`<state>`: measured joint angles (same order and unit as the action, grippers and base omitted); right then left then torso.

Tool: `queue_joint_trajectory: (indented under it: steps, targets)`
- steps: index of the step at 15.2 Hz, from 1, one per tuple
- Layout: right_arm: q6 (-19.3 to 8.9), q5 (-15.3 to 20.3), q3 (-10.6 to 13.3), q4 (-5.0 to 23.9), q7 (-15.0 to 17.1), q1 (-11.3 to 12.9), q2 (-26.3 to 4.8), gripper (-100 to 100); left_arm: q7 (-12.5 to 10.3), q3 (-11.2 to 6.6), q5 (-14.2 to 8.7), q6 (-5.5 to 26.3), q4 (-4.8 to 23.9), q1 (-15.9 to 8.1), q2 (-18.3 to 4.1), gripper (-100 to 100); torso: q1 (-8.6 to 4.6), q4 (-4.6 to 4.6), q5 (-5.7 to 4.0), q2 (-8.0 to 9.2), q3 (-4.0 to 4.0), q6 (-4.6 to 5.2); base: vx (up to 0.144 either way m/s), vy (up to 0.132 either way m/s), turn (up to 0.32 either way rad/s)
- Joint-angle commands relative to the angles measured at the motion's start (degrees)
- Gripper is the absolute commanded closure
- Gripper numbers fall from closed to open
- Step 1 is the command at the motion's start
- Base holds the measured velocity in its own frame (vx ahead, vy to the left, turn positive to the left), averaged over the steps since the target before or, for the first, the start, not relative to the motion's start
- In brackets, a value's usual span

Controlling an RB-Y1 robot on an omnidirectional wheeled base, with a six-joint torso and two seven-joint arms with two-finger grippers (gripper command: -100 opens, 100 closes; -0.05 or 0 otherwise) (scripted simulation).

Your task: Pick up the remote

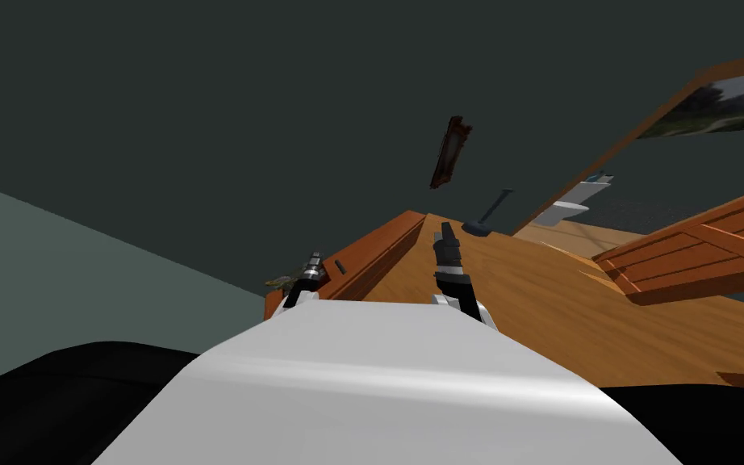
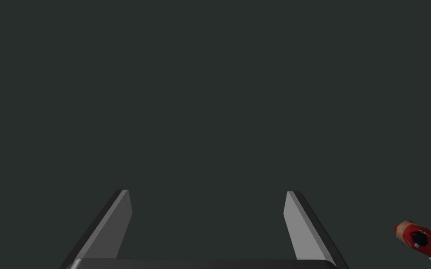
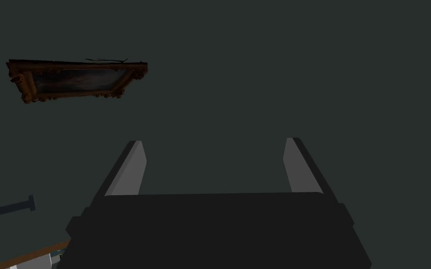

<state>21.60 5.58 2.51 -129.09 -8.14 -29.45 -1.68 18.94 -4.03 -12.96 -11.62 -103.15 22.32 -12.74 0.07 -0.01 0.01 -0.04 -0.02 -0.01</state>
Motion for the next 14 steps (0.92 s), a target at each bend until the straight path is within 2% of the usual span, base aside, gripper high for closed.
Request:
queue_joint_trajectory:
  steps: [1, 2, 3, 4, 5, 6, 8, 9, 10, 11, 12, 14]
  targets:
    - [0.0, 0.0, 0.0, 0.0, 0.0, 0.0, 0.0, 0, 1.7, -0.98, -1.6, 2.9, 2.9, -1.0, -1.5, -100, 0.00, 0.00, 0.00, 0.00, 0.00, 0.00, 0.005, 0.005, -0.253]
    - [0.0, 0.0, 0.0, 0.0, 0.0, 0.0, 0.0, 0, 1.7, -0.98, -1.6, 3.5, 3.6, -1.0, -1.5, -100, -0.01, 0.00, 0.00, 0.00, 0.00, 0.06, 0.005, 0.009, -0.258]
    - [0.0, 0.0, 0.0, 0.0, 0.0, 0.0, 0.0, 0, 3.4, -1.73, -2.9, 4.9, 5.4, -1.8, -2.7, -100, 0.00, 0.00, 0.01, -0.01, -0.01, 0.04, 0.006, 0.009, -0.266]
    - [0.0, 0.0, 0.0, 0.0, 0.0, 0.0, 0.0, 0, 3.4, -1.73, -2.9, 5.8, 6.9, -1.8, -2.7, -100, 0.01, 0.00, 0.01, -0.02, -0.01, 0.05, 0.008, 0.012, -0.258]
    - [0.0, 0.0, 0.0, 0.0, 0.0, 0.0, 0.0, 0, 3.4, -1.73, -2.9, 6.0, 6.9, -1.8, -2.7, -100, 0.02, -0.01, 0.01, -0.02, -0.01, 0.03, 0.006, 0.014, -0.098]
    - [0.0, 0.0, 0.0, 0.0, 0.0, 0.0, 0.0, 0, 5.0, -2.50, -4.3, 7.5, 9.5, -2.7, -3.9, -100, 0.01, -0.01, 0.01, -0.01, -0.01, 0.00, 0.006, 0.008, -0.223]
    - [0.0, 0.0, 0.0, 0.0, 0.0, 0.0, 0.0, 0, 5.0, -2.50, -4.3, 8.6, 10.3, -2.7, -3.9, -100, -0.01, 0.00, 0.01, -0.02, -0.01, 0.05, 0.004, 0.010, -0.188]
    - [0.0, 0.0, 0.0, 0.0, 0.0, 0.0, 0.0, 0, 6.7, -3.29, -5.7, 10.8, 12.2, -3.5, -5.1, -100, -0.01, 0.00, 0.00, -0.02, -0.01, 0.01, 0.008, 0.007, -0.265]
    - [0.0, 0.0, 0.0, 0.0, 0.0, 0.0, 0.0, 0, 6.7, -3.29, -5.7, 11.2, 13.5, -3.5, -5.1, -100, -0.02, 0.00, 0.00, -0.03, -0.02, 0.06, 0.008, 0.012, -0.260]
    - [0.0, 0.0, 0.0, 0.0, 0.0, 0.0, 0.0, 0, 8.4, -4.09, -7.1, 12.7, 15.2, -4.4, -6.3, -100, 0.00, -0.01, 0.00, -0.03, -0.02, 0.03, 0.011, 0.014, -0.341]
    - [0.0, 0.0, 0.0, 0.0, 0.0, 0.0, 0.0, 0, 8.4, -4.09, -7.1, 13.8, 17.0, -4.4, -6.3, -100, 0.02, 0.00, 0.00, -0.05, -0.02, 0.07, 0.010, 0.020, -0.303]
    - [0.0, 0.0, 0.0, 0.0, 0.0, 0.0, 0.0, 0, 8.4, -4.09, -7.1, 13.9, 17.3, -4.4, -6.3, -100, 0.03, -0.01, 0.01, -0.03, -0.02, 0.00, 0.004, 0.015, -0.032]
